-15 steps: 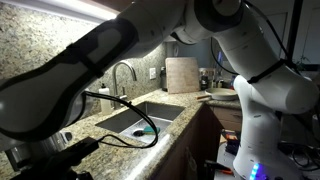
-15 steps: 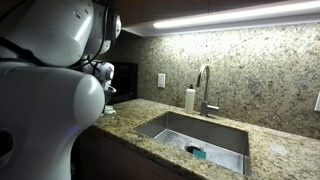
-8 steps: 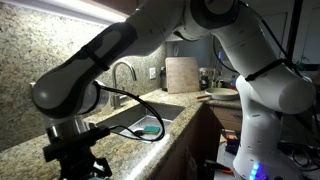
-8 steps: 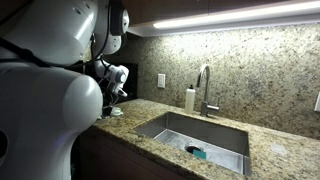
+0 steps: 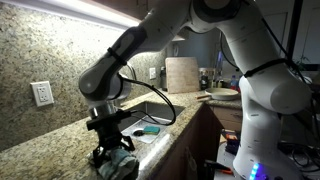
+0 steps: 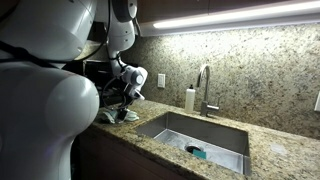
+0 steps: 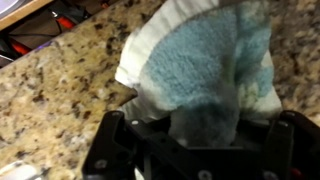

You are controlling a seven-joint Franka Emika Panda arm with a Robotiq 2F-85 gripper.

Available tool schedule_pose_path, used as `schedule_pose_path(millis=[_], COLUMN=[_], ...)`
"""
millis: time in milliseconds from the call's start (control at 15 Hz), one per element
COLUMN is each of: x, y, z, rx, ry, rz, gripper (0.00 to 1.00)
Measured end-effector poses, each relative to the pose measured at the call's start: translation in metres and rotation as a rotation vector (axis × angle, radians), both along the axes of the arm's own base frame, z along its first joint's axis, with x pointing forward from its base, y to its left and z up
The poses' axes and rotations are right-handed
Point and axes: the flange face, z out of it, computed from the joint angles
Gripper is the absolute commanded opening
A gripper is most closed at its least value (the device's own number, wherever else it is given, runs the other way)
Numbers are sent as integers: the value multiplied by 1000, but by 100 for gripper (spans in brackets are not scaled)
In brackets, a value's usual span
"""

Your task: Use the towel to wipe the surface

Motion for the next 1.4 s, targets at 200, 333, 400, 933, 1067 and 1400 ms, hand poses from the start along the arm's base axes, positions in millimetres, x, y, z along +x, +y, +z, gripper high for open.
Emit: schedule_pose_path(millis=[200, 333, 400, 933, 1067, 1400], x=[0, -1, -2, 3, 7, 14], y=[-53, -92, -113, -126, -84, 44], z=[0, 1, 1, 3, 8, 11], rx=[-26, -41, -46, -43, -50, -84], ry=[14, 23, 24, -12, -42, -108], rz=[-83, -143, -169, -144, -64, 133], gripper=[10, 10, 10, 10, 10, 10])
